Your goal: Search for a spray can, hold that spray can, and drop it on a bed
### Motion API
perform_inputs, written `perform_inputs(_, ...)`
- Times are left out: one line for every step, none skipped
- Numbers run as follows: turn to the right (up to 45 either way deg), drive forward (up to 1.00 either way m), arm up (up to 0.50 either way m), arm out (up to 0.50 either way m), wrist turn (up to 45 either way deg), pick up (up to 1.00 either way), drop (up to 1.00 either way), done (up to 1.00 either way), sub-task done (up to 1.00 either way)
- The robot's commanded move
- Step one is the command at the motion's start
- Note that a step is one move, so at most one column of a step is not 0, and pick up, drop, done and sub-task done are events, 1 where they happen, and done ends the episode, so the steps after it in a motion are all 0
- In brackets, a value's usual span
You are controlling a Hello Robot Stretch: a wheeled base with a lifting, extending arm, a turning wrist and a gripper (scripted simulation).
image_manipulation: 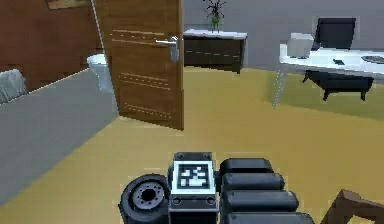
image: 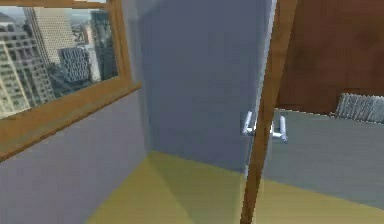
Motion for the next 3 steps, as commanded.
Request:
perform_inputs(45.0,0.0,0.0,0.0,0.0,0.0,0.0,0.0,0.0)
perform_inputs(6.0,0.0,0.0,0.0,0.0,0.0,0.0,0.0,0.0)
perform_inputs(-45.0,0.0,0.0,0.0,0.0,0.0,0.0,0.0,0.0)
